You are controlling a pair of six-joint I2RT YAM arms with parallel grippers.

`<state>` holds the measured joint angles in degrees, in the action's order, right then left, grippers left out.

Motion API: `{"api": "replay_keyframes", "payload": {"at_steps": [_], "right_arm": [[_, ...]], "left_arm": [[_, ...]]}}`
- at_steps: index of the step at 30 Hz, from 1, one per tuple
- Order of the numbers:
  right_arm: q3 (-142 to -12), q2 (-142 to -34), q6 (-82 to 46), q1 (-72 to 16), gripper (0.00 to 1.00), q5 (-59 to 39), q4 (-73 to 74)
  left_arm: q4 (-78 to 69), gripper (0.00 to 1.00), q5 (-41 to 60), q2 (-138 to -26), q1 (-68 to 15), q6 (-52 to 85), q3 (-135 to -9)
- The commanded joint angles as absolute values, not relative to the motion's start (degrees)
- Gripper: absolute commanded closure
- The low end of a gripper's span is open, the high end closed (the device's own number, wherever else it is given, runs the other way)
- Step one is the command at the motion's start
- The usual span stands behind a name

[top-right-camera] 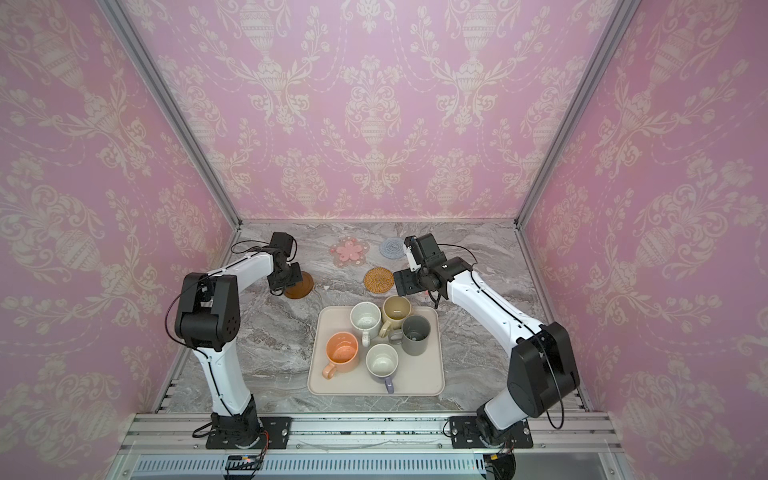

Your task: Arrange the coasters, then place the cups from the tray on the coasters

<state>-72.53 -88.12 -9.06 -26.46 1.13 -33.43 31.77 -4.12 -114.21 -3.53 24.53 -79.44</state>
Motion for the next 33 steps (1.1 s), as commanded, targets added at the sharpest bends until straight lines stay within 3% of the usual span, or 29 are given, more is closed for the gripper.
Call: {"api": "replay_keyframes", "payload": {"at_steps": [1,13,23,33], "right_arm": [[-73.99,-87.42,-9.84,-27.16,0.08,1.80,-35.07],[-75.37,-89.35,-10.29,-28.41,0.09,1.90,-35.33],[-76.33,-91.16,-11.03,-29.91,0.09,1.88,-35.13],[-77.69,-92.93,-11.16,-31.77,0.09,1.91,-35.12]], "left_arm": [[34.19,1.00,-5.84,-112.24,-2.86,22.85,-79.35],[34.47,1.00,-5.59,-111.53,2.14,21.71,-78.93],[27.50,1.00,5.86,-105.31,1.54,23.70,-73.11],[28.14,1.00,9.99,-110.00,-0.88,23.43,-73.82]]}}
